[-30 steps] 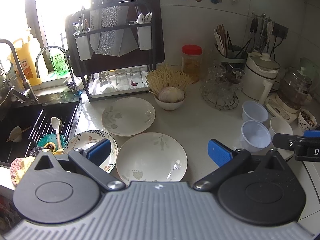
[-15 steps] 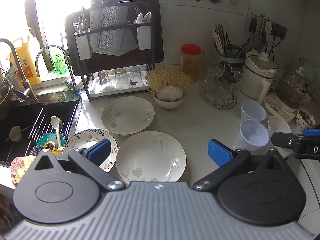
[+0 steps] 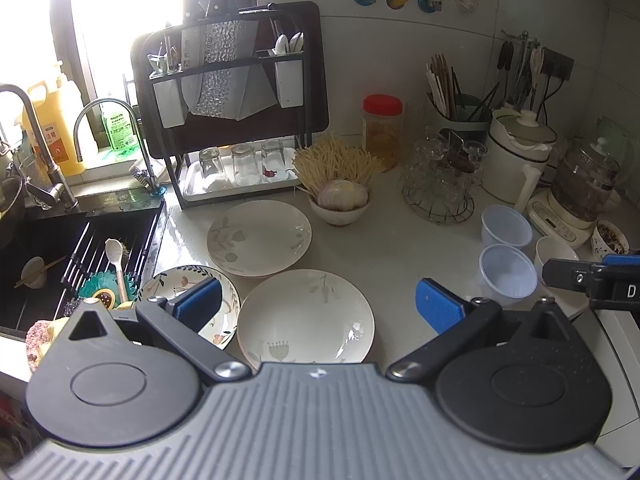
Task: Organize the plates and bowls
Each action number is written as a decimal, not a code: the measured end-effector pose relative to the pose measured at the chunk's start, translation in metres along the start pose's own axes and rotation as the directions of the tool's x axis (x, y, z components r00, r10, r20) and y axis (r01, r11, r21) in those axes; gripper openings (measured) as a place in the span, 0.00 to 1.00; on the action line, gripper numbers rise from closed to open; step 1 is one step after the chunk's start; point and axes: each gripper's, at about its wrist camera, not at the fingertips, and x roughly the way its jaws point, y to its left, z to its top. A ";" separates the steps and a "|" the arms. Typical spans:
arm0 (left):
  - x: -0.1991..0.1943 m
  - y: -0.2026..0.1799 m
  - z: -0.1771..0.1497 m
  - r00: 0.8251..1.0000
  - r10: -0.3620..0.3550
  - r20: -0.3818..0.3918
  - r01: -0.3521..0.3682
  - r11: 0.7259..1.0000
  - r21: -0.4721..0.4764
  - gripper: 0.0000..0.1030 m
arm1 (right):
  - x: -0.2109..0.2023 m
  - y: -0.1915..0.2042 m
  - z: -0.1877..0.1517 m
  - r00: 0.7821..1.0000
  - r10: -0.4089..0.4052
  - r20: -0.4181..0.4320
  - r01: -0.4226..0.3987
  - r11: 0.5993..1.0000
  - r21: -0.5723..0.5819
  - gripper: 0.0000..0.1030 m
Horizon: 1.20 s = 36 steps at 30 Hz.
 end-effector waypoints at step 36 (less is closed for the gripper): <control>0.017 -0.006 0.001 0.999 0.019 -0.027 -0.019 1.000 0.019 1.00 | 0.010 -0.012 -0.001 1.000 0.000 -0.018 0.001 0.999 0.043 1.00</control>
